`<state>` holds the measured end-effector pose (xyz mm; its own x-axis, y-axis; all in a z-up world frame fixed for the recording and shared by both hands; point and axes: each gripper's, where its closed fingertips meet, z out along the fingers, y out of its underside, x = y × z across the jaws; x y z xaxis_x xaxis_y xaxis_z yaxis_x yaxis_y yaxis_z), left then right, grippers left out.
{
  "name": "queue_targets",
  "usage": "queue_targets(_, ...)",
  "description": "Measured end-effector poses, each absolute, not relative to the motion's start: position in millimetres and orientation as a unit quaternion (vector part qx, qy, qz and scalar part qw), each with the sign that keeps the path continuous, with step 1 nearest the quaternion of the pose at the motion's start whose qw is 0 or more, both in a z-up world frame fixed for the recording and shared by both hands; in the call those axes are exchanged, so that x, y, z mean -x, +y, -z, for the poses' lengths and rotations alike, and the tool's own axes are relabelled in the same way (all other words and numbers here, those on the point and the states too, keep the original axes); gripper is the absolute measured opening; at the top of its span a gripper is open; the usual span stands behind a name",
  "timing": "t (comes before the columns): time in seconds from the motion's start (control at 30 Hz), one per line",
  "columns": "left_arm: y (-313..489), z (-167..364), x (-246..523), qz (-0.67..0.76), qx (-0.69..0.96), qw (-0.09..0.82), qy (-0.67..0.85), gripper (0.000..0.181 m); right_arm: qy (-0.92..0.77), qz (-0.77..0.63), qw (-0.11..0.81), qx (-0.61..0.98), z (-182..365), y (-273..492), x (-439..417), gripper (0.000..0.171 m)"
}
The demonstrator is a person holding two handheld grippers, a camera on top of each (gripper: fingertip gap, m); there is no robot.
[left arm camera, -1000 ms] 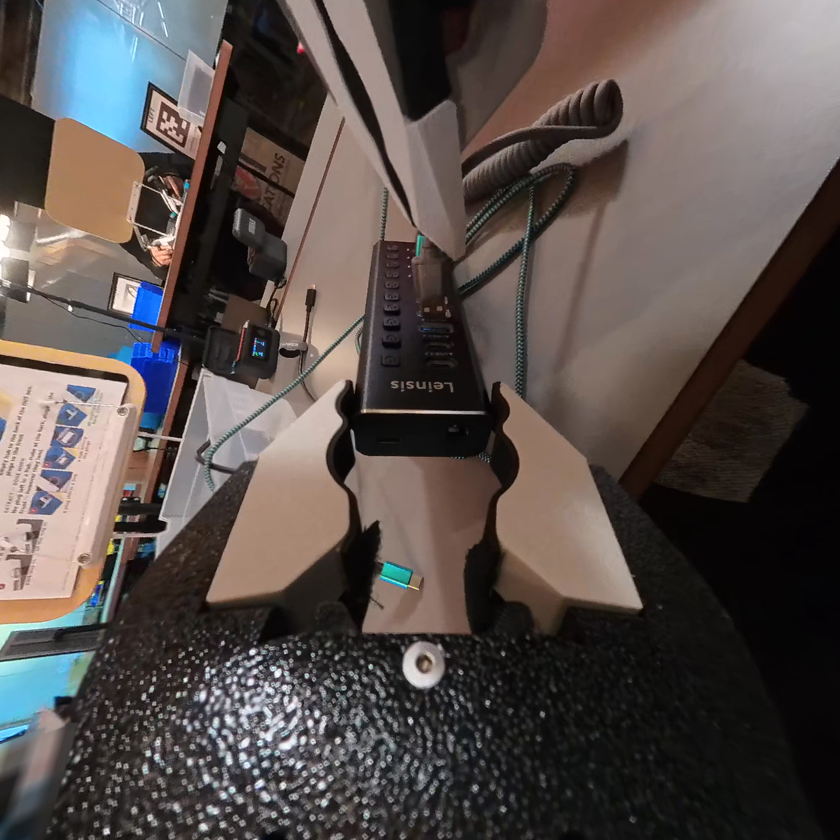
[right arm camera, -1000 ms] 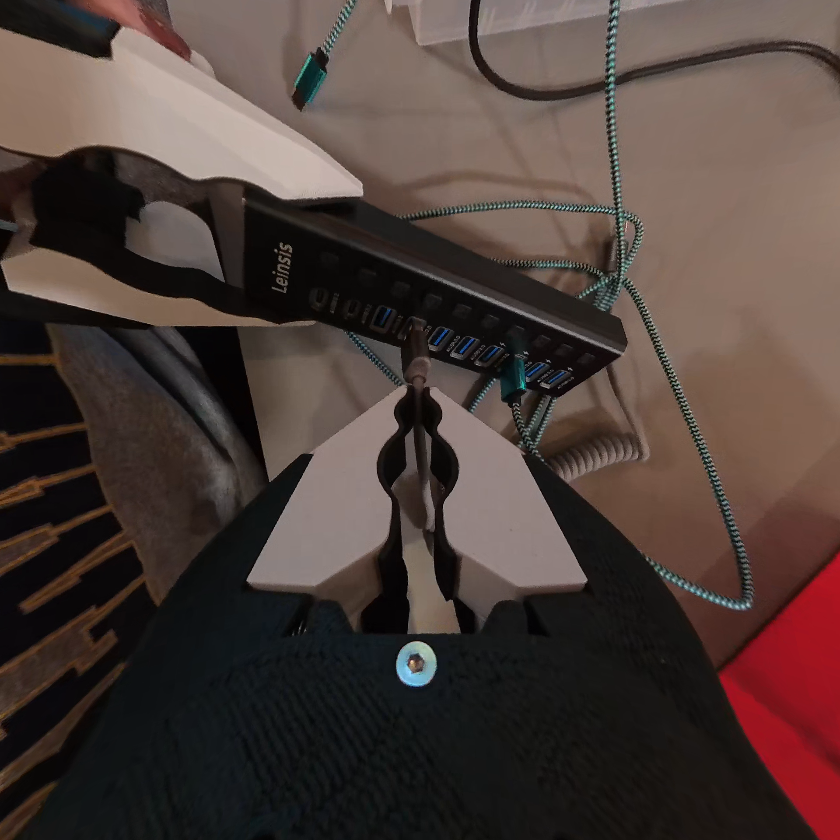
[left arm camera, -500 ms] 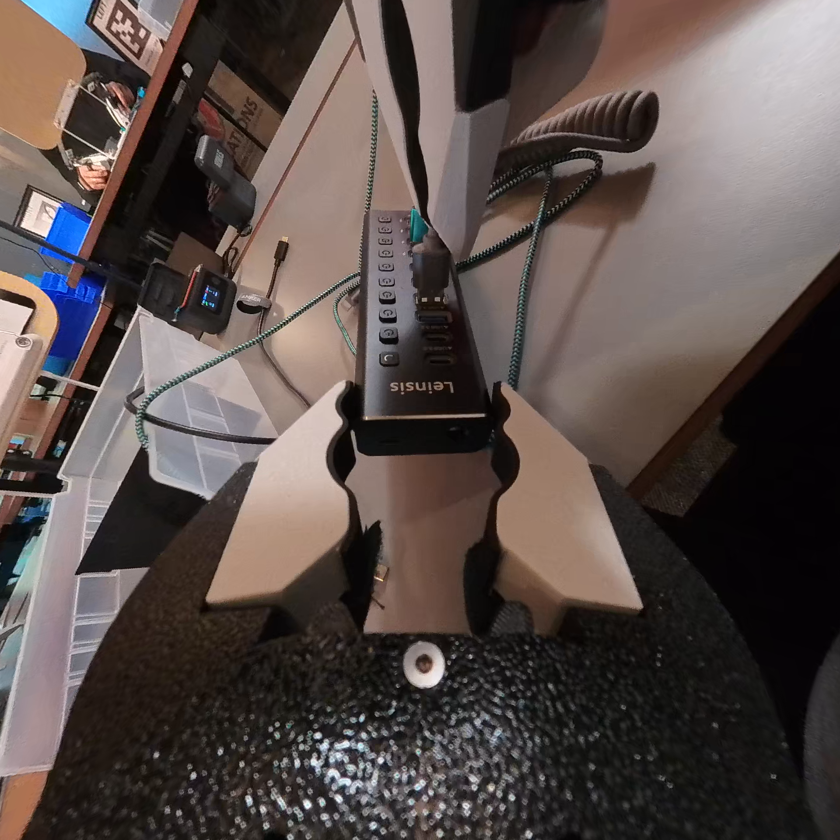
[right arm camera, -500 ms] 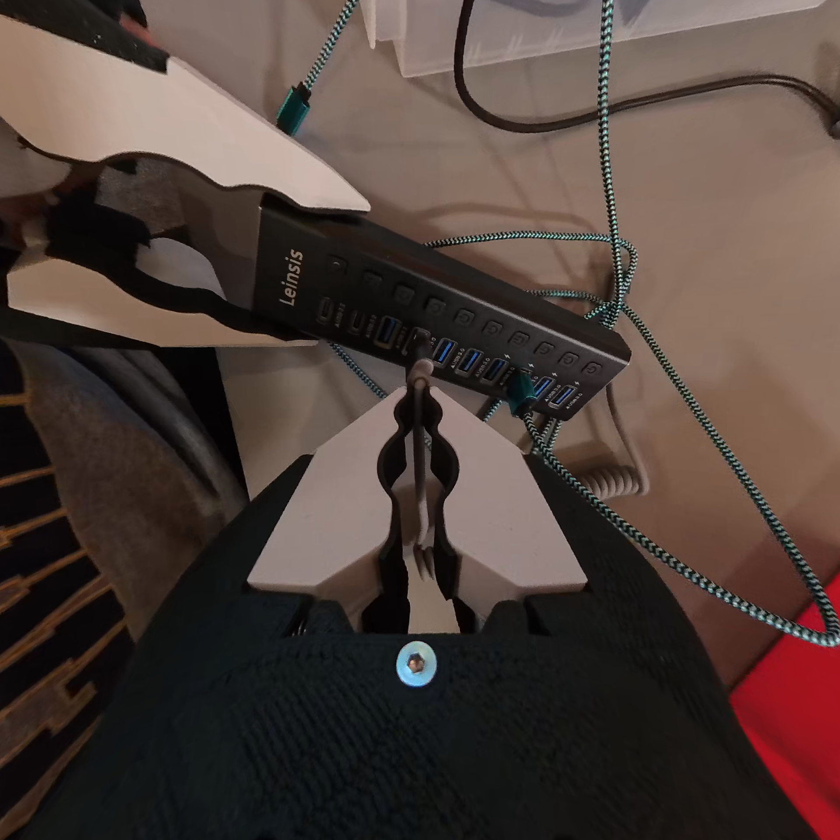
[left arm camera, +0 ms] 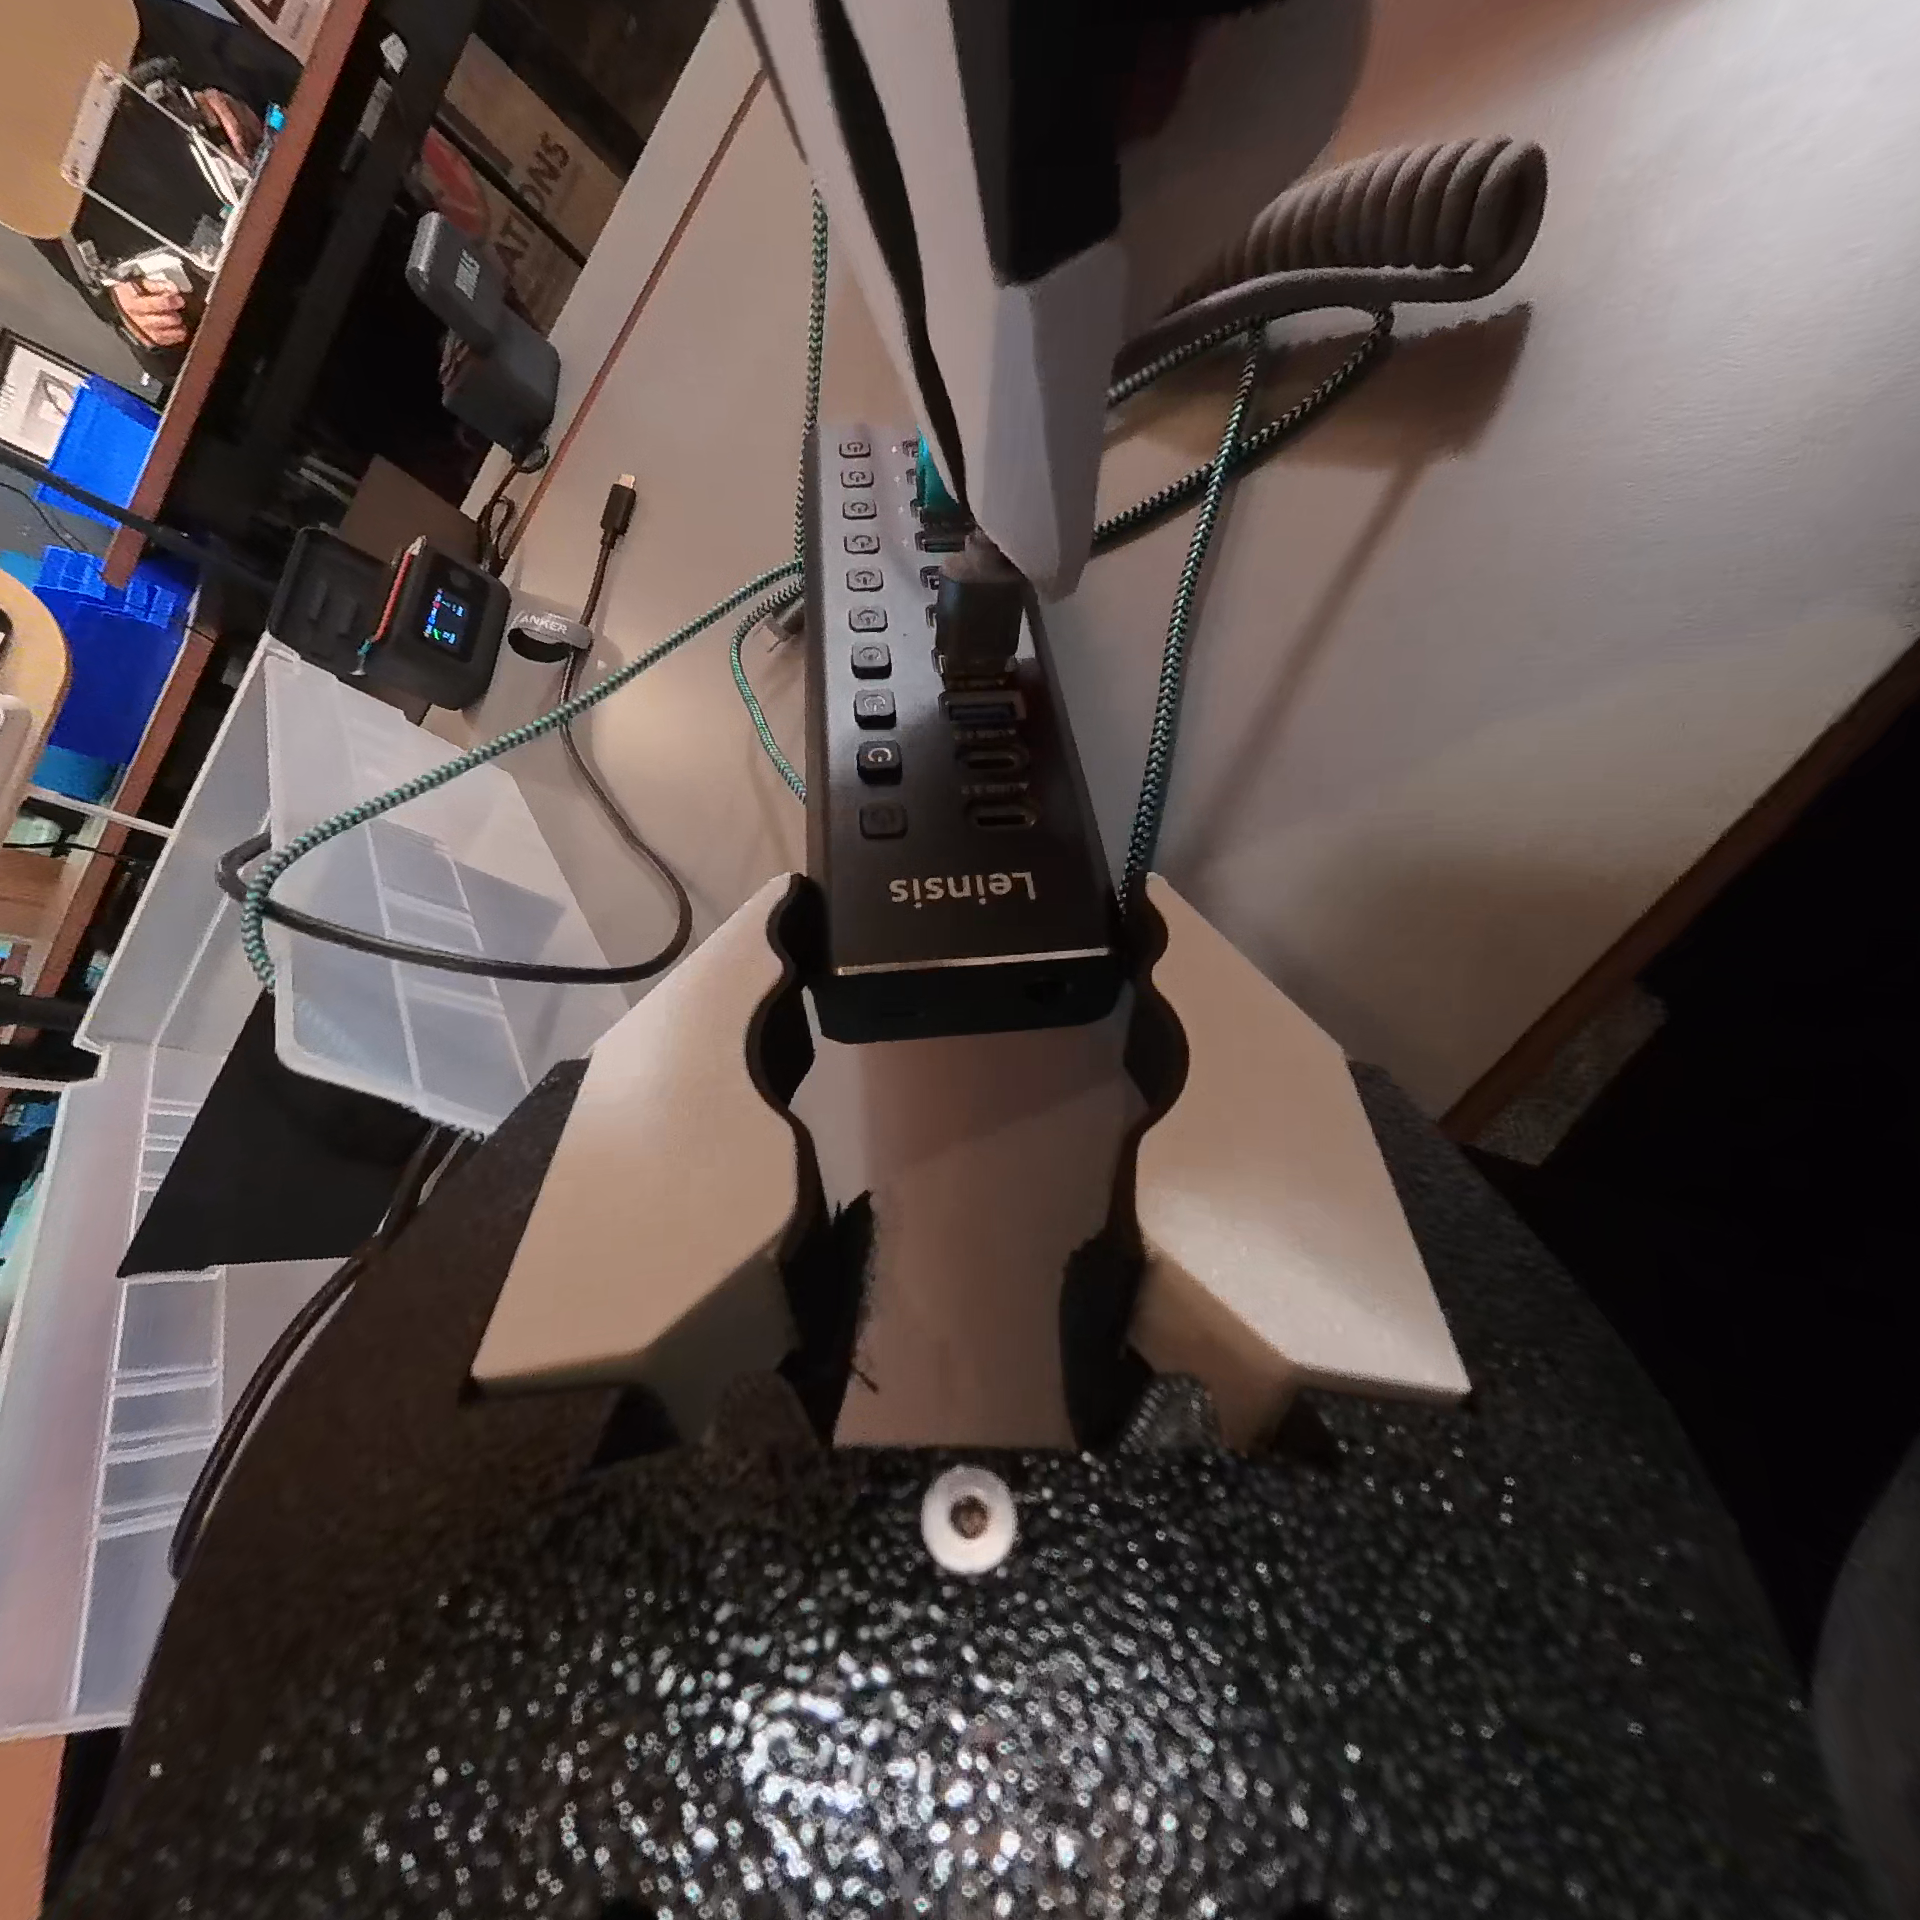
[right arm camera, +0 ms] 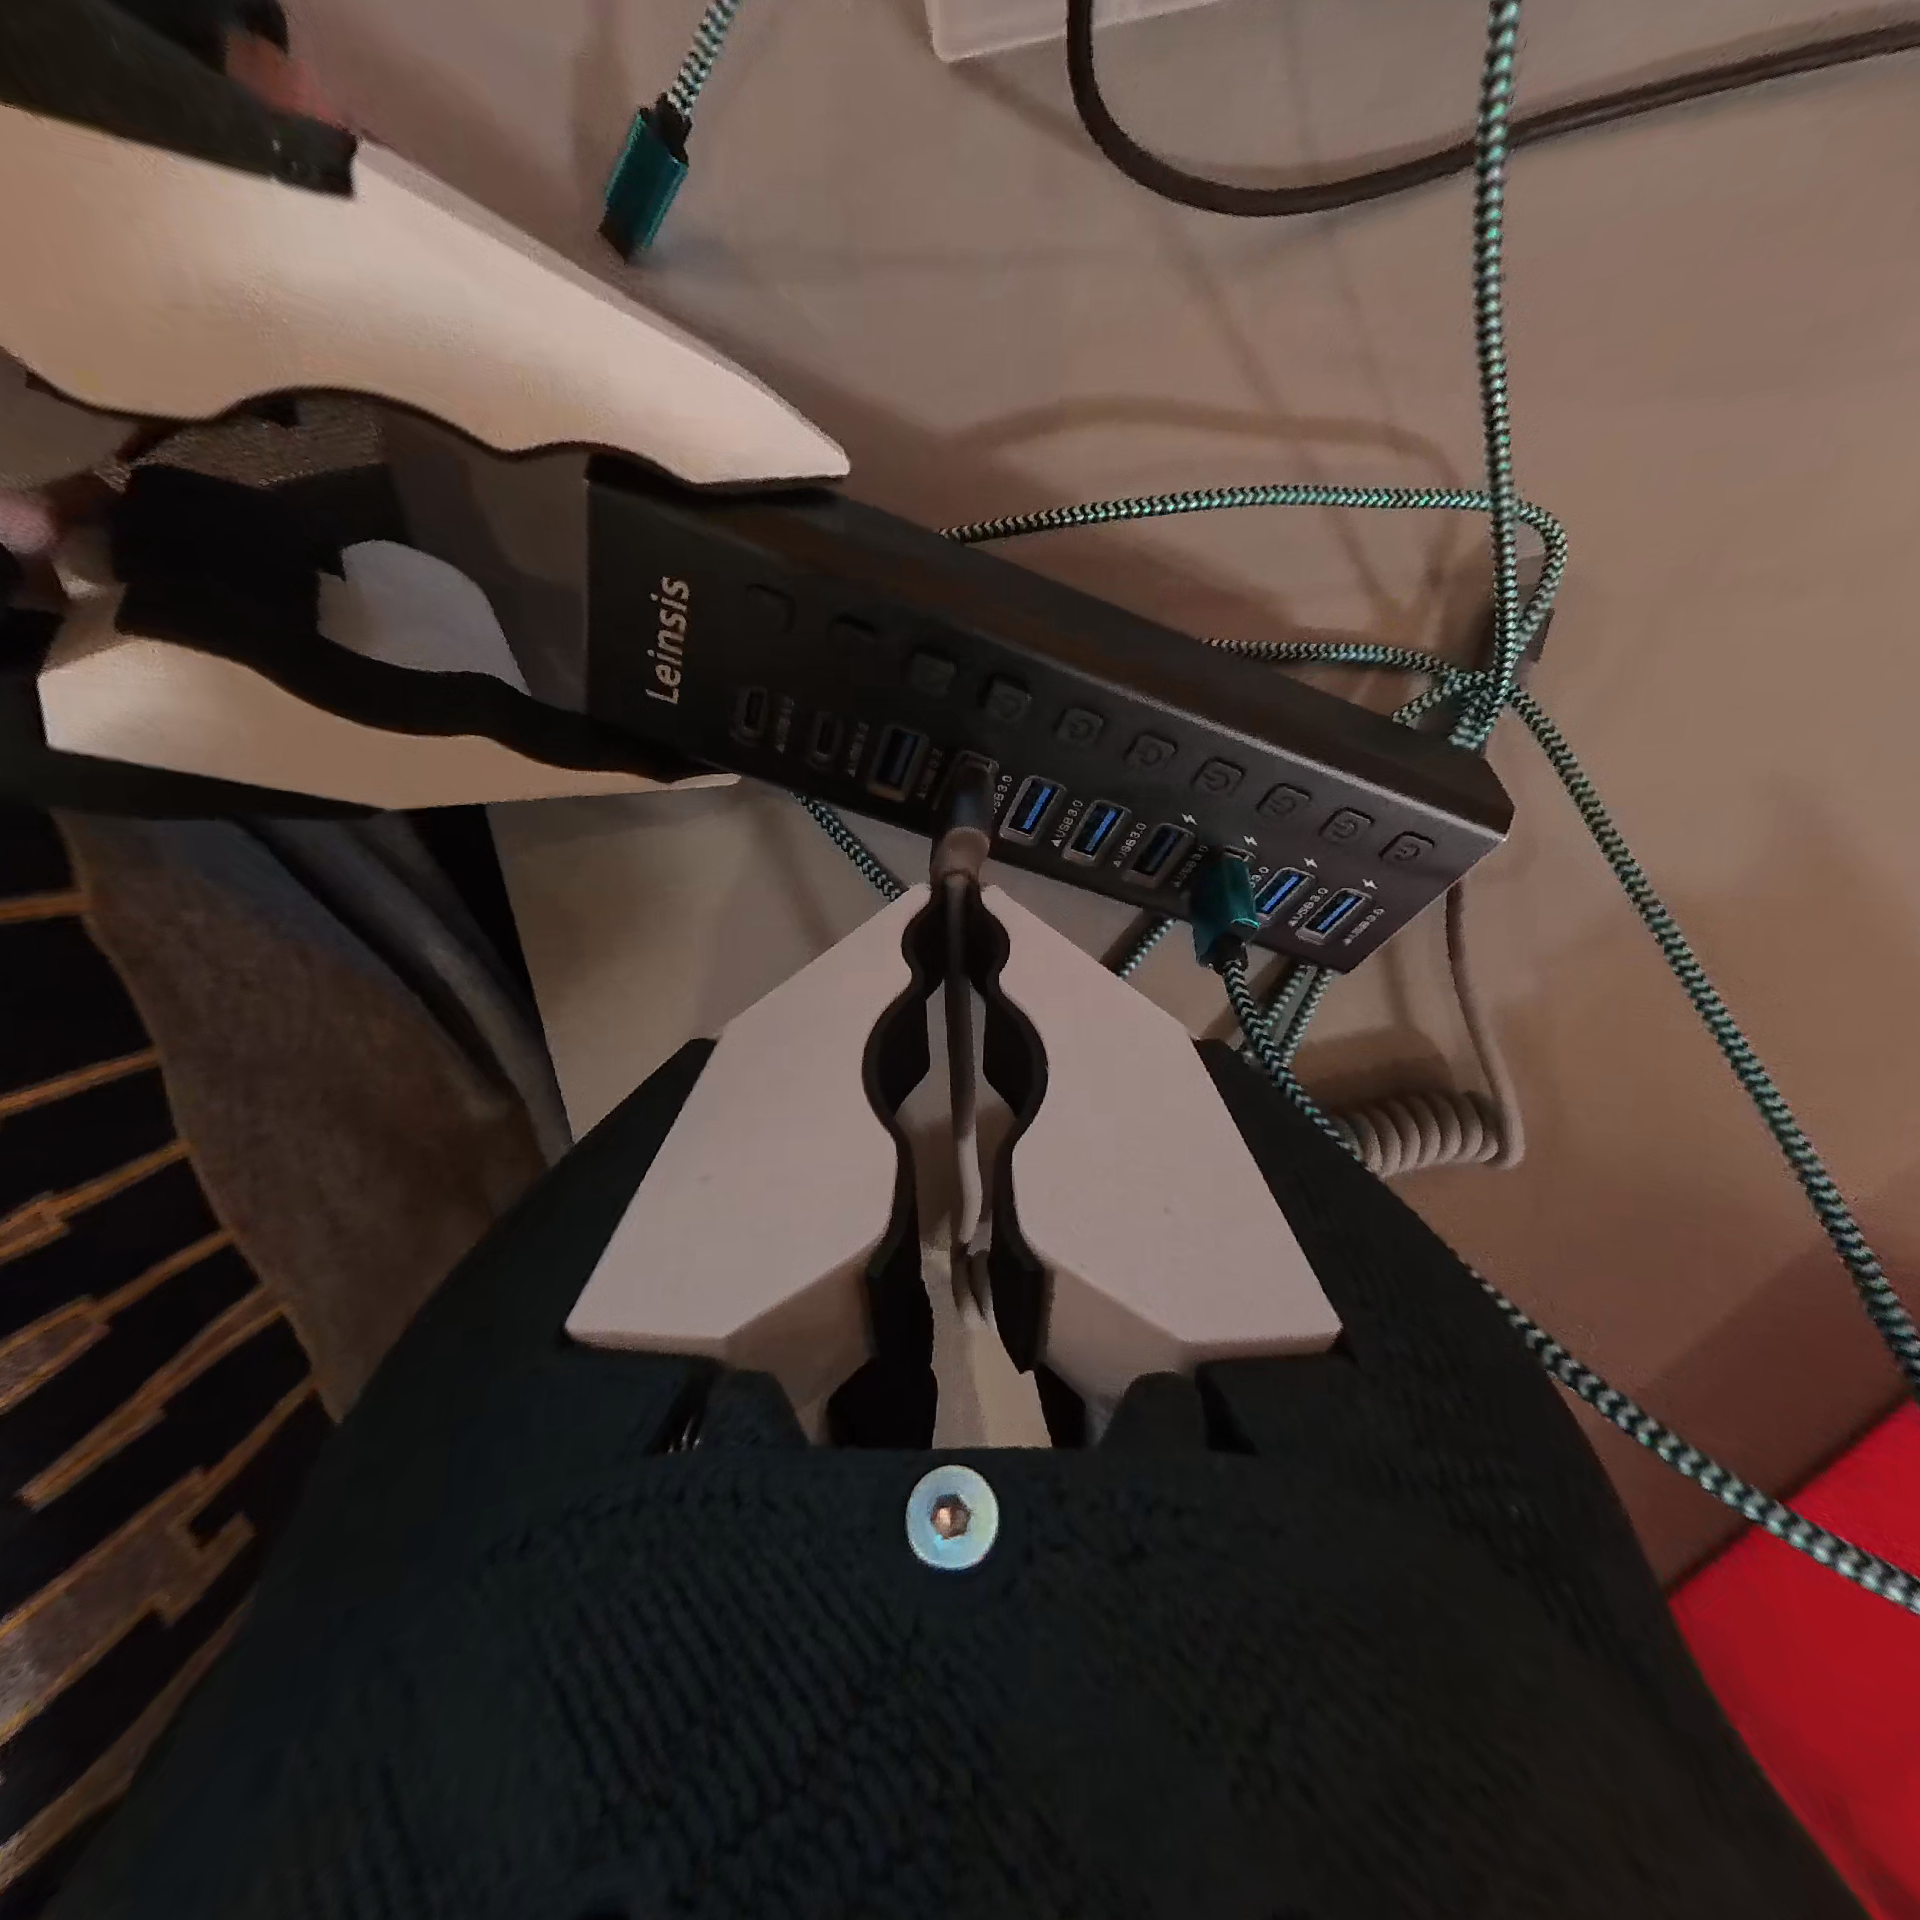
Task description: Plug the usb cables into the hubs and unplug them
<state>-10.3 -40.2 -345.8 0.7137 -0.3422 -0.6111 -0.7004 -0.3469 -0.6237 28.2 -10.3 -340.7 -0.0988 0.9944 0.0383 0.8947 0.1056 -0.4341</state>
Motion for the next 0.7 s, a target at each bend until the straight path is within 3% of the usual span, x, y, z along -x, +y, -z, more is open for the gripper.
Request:
queue_targets(0.03,-39,346,11,-0.195,0.798,0.467,0.328,0.059,-0.725,-0.150,0.158,0.654,341,-9,-28,0.001)
queue_targets(0.3,-38,347,13,-0.150,0.813,0.475,0.301,0.059,-0.730,-0.143,0.197,0.639,338,-7,-23,0.002)
queue_targets(0.43,-37,347,14,-0.114,0.821,0.484,0.280,0.058,-0.716,-0.203,0.286,0.603,312,-4,-29,0.054)
queue_targets(0.57,-34,346,13,-0.036,0.833,0.501,0.231,0.058,-0.665,-0.305,0.414,0.541,279,-3,-36,0.067)
queue_targets(0.63,-31,343,13,0.004,0.835,0.509,0.208,0.059,-0.656,-0.343,0.435,0.512,276,-11,-40,0.072)
queue_targets(0.7,-29,339,14,0.030,0.835,0.514,0.192,0.059,-0.676,-0.304,0.445,0.503,288,-6,-43,0.091)
